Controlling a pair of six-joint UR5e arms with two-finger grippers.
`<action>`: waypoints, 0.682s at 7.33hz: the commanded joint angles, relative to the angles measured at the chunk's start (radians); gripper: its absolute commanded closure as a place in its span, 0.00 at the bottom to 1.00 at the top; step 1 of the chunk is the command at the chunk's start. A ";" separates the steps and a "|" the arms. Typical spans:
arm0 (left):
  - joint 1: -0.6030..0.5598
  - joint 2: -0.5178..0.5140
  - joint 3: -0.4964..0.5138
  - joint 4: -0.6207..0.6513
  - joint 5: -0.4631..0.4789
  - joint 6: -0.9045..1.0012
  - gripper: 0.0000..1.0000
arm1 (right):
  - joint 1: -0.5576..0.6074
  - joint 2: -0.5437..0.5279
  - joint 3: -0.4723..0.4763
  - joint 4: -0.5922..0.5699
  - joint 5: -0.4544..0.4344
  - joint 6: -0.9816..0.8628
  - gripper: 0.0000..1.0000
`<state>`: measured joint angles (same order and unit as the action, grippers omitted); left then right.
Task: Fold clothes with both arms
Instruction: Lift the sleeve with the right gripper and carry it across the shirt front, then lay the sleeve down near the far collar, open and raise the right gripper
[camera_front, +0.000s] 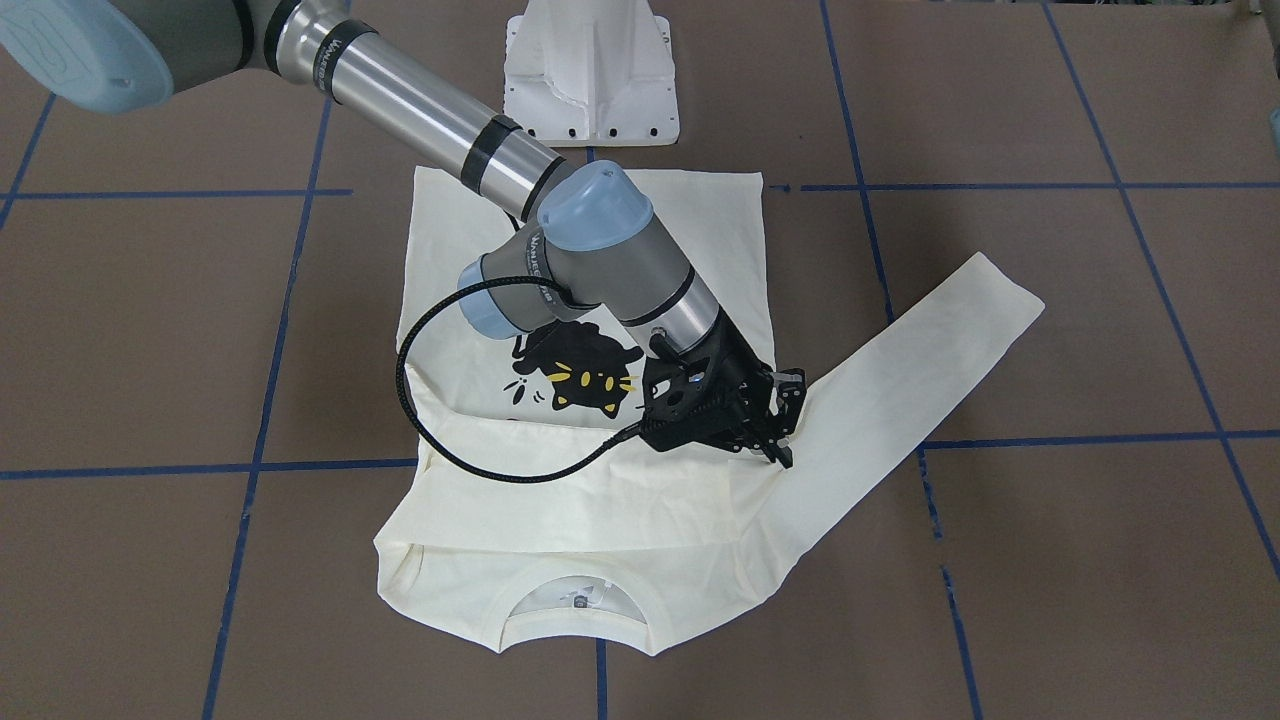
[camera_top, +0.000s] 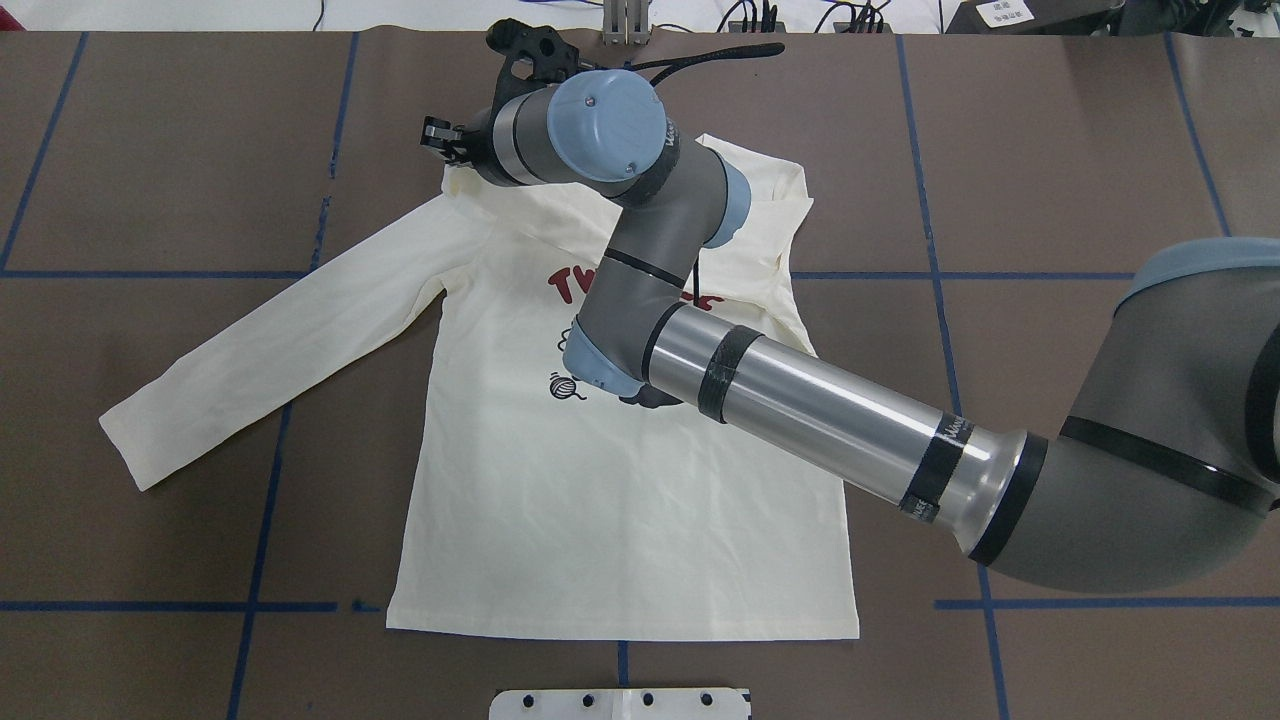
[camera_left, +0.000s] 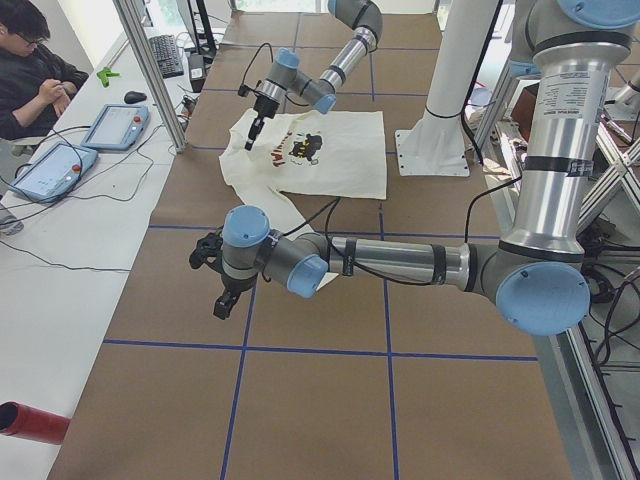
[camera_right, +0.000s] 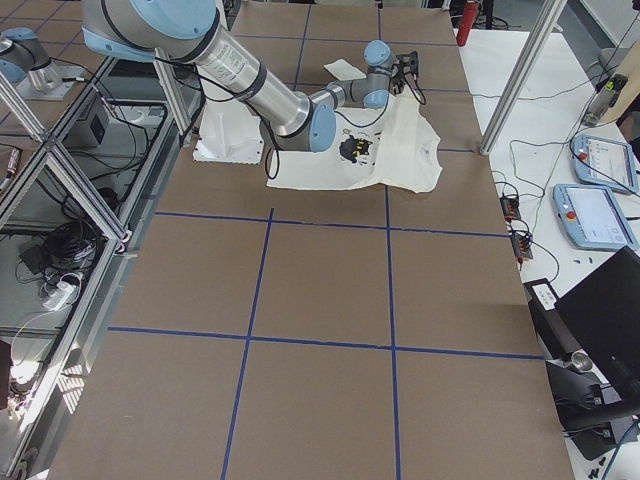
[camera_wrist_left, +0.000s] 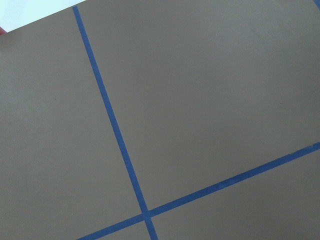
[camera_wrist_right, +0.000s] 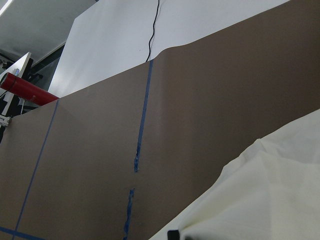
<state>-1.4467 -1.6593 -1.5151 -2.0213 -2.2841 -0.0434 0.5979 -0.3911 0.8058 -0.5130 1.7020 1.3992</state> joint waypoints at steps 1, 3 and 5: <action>0.000 -0.002 0.003 -0.001 0.000 -0.015 0.00 | -0.019 0.000 -0.013 -0.001 -0.044 0.000 0.00; 0.002 -0.003 0.000 -0.001 0.000 -0.026 0.00 | -0.020 0.032 -0.013 -0.001 -0.045 0.085 0.00; 0.006 -0.007 -0.003 -0.002 0.003 -0.094 0.00 | -0.020 0.046 -0.011 -0.057 -0.033 0.169 0.00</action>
<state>-1.4437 -1.6637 -1.5158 -2.0222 -2.2842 -0.0908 0.5785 -0.3513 0.7935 -0.5290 1.6598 1.5298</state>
